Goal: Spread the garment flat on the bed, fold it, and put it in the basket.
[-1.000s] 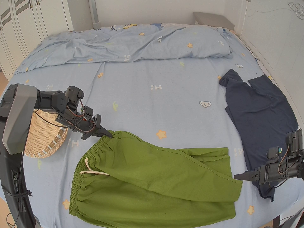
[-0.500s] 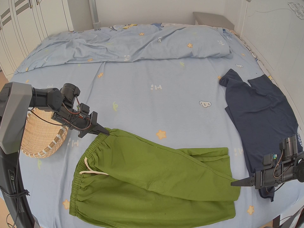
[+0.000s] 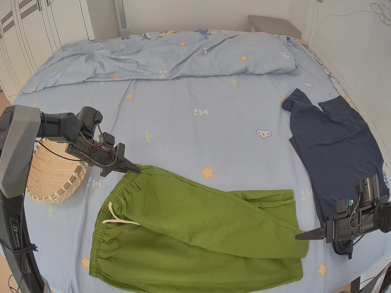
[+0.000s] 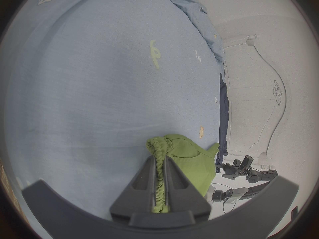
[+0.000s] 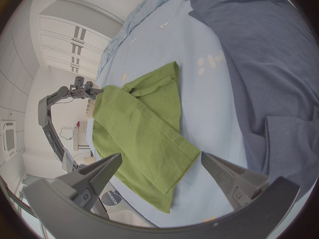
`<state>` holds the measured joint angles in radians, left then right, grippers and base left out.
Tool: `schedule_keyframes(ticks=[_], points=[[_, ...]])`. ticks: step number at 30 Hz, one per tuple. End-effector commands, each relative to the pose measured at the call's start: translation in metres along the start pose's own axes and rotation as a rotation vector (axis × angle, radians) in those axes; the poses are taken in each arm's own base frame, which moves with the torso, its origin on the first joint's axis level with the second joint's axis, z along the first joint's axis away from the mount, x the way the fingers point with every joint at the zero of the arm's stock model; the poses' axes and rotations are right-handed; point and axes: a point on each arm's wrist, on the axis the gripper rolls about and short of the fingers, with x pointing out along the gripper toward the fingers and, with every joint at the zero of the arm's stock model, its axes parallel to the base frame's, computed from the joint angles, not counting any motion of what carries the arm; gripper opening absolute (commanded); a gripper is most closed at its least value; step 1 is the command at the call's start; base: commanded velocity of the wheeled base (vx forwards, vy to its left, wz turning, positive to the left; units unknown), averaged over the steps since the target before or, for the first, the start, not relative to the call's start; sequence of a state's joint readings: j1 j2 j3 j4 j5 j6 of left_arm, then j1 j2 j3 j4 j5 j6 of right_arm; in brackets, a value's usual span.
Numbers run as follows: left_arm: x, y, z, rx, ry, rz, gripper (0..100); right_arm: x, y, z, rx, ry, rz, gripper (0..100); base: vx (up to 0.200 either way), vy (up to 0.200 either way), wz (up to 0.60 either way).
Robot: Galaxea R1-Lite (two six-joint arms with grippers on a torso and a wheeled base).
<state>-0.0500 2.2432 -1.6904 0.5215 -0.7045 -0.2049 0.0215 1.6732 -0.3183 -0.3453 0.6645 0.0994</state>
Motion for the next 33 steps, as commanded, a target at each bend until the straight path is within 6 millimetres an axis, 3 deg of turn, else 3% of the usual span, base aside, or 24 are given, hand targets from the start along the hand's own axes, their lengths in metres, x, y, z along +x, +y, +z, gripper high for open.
schedule_keyframes(ticks=[1, 13, 14, 29, 33], points=[[-0.001, -0.001, 0.0, 0.002, -0.002, 0.0, 0, 0.003, -0.004, 0.0, 0.017, 0.014, -0.004, 100, 0.0, 0.0, 0.0], [-0.001, -0.001, 0.0, 0.003, -0.001, 0.0, 0, 0.016, -0.01, 0.001, -0.001, 0.015, 0.002, 100, 0.0, 0.0, 0.0], [-0.001, 0.0, 0.0, 0.002, -0.002, 0.0, 0, 0.018, -0.01, 0.002, -0.006, 0.013, 0.005, 0, 0.0, 0.0, 0.0], [-0.006, -0.003, -0.001, -0.002, -0.002, 0.001, 0, 0.017, -0.01, 0.002, -0.035, -0.036, -0.062, 0, 0.0, 0.0, 0.0], [-0.021, -0.013, -0.004, 0.007, -0.021, -0.002, 0, 0.004, 0.01, 0.012, -0.136, -0.14, -0.082, 0, 0.0, 0.0, 0.0]])
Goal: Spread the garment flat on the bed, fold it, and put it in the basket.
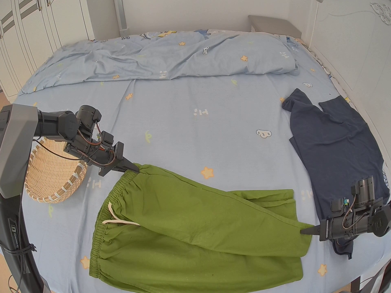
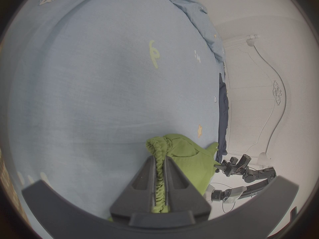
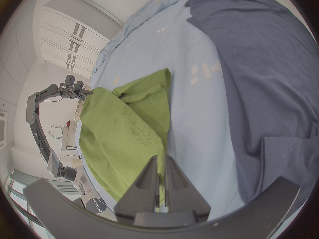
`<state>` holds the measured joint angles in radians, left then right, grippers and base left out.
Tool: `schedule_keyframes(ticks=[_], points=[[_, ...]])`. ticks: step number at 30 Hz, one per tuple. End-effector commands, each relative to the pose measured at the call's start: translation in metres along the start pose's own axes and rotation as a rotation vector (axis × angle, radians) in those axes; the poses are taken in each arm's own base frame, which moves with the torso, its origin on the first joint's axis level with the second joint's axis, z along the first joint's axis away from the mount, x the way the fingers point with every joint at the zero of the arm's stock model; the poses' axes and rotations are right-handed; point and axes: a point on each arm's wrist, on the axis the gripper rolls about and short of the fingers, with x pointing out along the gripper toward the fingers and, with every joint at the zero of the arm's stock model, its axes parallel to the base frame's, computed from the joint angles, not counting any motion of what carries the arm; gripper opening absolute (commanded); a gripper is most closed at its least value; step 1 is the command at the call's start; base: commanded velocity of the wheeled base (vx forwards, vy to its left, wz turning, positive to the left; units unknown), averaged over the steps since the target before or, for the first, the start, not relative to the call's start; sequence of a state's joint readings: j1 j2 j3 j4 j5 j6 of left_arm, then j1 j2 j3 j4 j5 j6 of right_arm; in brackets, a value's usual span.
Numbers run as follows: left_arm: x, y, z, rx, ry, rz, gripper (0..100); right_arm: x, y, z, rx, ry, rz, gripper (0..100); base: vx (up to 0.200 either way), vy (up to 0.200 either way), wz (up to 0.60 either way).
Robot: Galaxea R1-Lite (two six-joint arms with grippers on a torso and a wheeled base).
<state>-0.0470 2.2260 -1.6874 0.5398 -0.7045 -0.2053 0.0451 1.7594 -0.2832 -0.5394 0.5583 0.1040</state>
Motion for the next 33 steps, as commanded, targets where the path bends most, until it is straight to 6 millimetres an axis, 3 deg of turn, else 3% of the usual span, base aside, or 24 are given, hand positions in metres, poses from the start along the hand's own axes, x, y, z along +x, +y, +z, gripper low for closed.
schedule_keyframes(ticks=[1, 3, 8, 9, 17, 33], points=[[-0.022, -0.015, -0.003, 0.025, -0.041, -0.005, 0, -0.021, 0.024, 0.014, -0.107, -0.128, 0.016, 0, 0.0, 0.0, 0.0], [-0.028, -0.018, -0.004, 0.032, -0.054, -0.006, 0, -0.026, 0.031, 0.021, -0.133, -0.163, 0.025, 0, 0.0, 0.0, 0.0], [-0.052, -0.027, -0.008, 0.07, -0.127, -0.007, 0, -0.043, 0.06, 0.064, -0.21, -0.238, 0.027, 0, 0.0, 0.0, 0.0], [-0.052, -0.027, -0.008, 0.07, -0.127, -0.007, 0, -0.043, 0.06, 0.064, -0.21, -0.238, 0.027, 0, 0.0, 0.0, 0.0], [-0.076, -0.03, -0.017, 0.11, -0.221, 0.0, 0, -0.052, 0.098, 0.123, -0.294, -0.321, 0.031, 0, 0.0, 0.0, 0.0], [-0.098, -0.011, -0.01, 0.106, -0.32, 0.031, 0, -0.011, 0.095, 0.207, -0.324, -0.402, 0.026, 0, 0.0, 0.0, 0.0]])
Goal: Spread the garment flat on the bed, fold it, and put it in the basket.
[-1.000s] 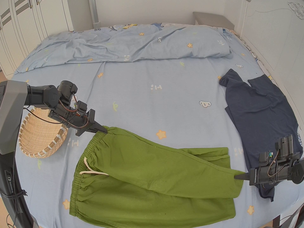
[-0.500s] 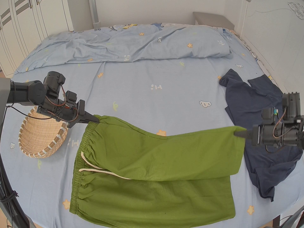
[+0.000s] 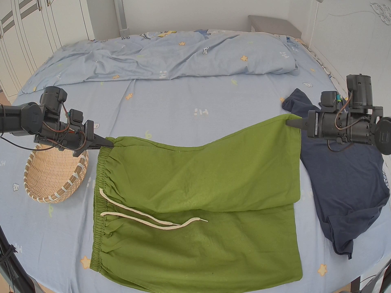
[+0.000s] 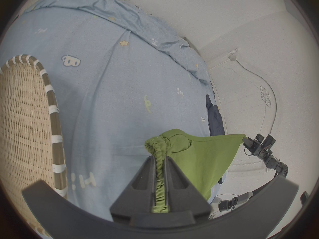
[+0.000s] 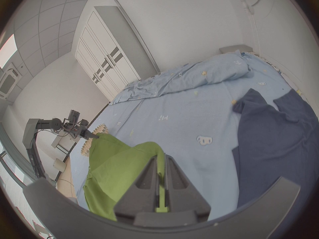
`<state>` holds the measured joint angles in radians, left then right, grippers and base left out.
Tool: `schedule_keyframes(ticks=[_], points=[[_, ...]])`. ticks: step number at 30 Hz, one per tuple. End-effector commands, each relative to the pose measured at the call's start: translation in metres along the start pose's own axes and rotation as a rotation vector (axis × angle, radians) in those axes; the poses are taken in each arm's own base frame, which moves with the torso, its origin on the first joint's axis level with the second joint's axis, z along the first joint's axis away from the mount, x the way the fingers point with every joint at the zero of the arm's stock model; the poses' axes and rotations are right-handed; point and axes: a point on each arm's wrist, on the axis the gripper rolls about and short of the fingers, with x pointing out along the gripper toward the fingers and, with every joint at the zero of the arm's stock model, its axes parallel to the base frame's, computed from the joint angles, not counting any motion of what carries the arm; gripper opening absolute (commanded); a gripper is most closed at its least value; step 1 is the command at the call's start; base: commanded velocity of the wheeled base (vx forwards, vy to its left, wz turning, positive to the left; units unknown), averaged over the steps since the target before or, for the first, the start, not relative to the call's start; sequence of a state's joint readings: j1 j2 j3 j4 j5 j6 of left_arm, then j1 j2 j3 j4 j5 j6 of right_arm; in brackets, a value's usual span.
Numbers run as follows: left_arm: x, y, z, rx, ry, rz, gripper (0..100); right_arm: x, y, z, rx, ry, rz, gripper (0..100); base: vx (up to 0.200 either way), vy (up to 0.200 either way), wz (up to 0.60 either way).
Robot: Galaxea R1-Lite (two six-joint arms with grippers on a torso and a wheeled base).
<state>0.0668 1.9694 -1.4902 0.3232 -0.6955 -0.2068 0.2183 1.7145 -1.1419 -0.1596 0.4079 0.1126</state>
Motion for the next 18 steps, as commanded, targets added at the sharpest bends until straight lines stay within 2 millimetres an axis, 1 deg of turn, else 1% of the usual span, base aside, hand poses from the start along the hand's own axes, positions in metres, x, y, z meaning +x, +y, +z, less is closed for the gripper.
schedule_keyframes(ticks=[1, 3, 7, 11, 15, 18], points=[[-0.009, 0.007, 0.005, 0.005, -0.045, 0.014, 0, 0.037, -0.018, 0.01, 0.002, 0.002, -0.008, 0, 0.0, 0.0, 0.0], [-0.011, 0.01, 0.006, 0.009, -0.062, 0.018, 0, 0.045, -0.021, 0.015, -0.003, -0.009, -0.006, 0, 0.0, 0.0, 0.0], [-0.012, 0.017, 0.009, 0.022, -0.096, 0.025, 0, 0.052, -0.022, 0.026, -0.016, -0.041, -0.001, 0, 0.0, 0.0, 0.0], [-0.015, 0.021, 0.013, 0.036, -0.128, 0.03, 0, 0.061, -0.026, 0.028, -0.019, -0.05, -0.003, 0, 0.0, 0.0, 0.0], [-0.013, 0.026, 0.015, 0.047, -0.148, 0.033, 0, 0.067, -0.03, 0.032, -0.023, -0.059, -0.007, 0, 0.0, 0.0, 0.0], [-0.015, 0.032, 0.016, 0.045, -0.161, 0.041, 0, 0.075, -0.04, 0.034, -0.025, -0.066, -0.016, 0, 0.0, 0.0, 0.0]])
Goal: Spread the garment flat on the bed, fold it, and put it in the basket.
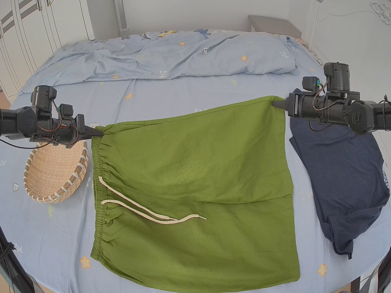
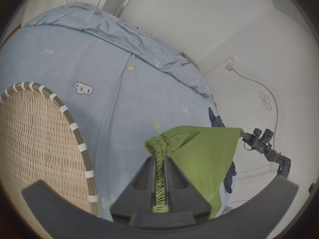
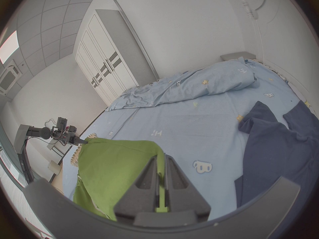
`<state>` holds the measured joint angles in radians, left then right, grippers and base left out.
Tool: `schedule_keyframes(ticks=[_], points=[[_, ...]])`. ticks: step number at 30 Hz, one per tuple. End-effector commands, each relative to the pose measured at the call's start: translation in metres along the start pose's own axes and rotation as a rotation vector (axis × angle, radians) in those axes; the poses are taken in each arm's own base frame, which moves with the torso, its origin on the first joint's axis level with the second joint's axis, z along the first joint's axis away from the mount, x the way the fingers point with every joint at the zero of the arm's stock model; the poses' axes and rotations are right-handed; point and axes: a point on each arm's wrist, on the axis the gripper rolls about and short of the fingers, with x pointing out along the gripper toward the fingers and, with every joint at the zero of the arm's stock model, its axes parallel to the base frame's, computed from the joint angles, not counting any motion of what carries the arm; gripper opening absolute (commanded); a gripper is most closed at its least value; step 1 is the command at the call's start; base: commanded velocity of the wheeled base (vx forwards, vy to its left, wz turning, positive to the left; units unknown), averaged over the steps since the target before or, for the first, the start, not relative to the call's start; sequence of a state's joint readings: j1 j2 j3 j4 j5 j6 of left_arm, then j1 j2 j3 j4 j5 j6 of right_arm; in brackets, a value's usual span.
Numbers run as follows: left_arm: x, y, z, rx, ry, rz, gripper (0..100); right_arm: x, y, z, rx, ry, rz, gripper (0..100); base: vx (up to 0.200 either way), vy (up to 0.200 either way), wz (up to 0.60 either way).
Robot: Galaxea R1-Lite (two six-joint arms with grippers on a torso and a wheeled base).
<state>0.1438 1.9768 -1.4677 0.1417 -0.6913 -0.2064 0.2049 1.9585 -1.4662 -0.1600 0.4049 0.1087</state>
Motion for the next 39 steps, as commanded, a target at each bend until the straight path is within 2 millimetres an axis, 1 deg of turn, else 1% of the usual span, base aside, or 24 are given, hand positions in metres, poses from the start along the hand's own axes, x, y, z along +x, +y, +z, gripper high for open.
schedule_keyframes(ticks=[1, 6, 10, 15, 19, 21, 29, 30, 34, 39], points=[[0.001, 0.011, 0.0, -0.013, -0.005, 0.014, 0, 0.018, -0.014, -0.004, 0.005, 0.008, -0.01, 0, 0.0, 0.0, 0.0], [0.01, 0.02, -0.002, -0.01, -0.002, 0.017, 0, 0.026, -0.019, 0.005, -0.005, -0.027, -0.012, 0, 0.0, 0.0, 0.0], [0.02, 0.028, -0.003, -0.008, -0.005, 0.018, 0, 0.032, -0.023, 0.008, -0.009, -0.041, -0.015, 0, 0.0, 0.0, 0.0], [0.028, 0.035, -0.002, 0.001, -0.018, 0.017, 0, 0.041, -0.028, 0.002, -0.002, -0.027, -0.018, 0, 0.0, 0.0, 0.0], [0.033, 0.04, -0.002, 0.011, -0.033, 0.014, 0, 0.043, -0.031, 0.001, 0.0, -0.024, -0.029, 0, 0.0, 0.0, 0.0], [0.035, 0.042, -0.002, 0.012, -0.036, 0.013, 0, 0.047, -0.034, -0.003, 0.004, -0.016, -0.033, 0, 0.0, 0.0, 0.0], [0.043, 0.04, 0.001, 0.015, -0.04, 0.003, 0, 0.056, -0.039, -0.008, 0.012, -0.008, -0.059, 0, 0.0, 0.0, 0.0], [0.045, 0.042, 0.002, 0.012, -0.042, 0.003, 0, 0.062, -0.043, -0.012, 0.015, -0.002, -0.072, 0, 0.0, 0.0, 0.0], [0.045, 0.046, 0.006, 0.0, -0.059, 0.028, 0, 0.068, -0.048, -0.014, 0.019, -0.001, -0.087, 0, 0.0, 0.0, 0.0], [0.044, 0.045, 0.008, 0.0, -0.069, 0.032, 0, 0.073, -0.053, -0.016, 0.019, -0.003, -0.096, 0, 0.0, 0.0, 0.0]])
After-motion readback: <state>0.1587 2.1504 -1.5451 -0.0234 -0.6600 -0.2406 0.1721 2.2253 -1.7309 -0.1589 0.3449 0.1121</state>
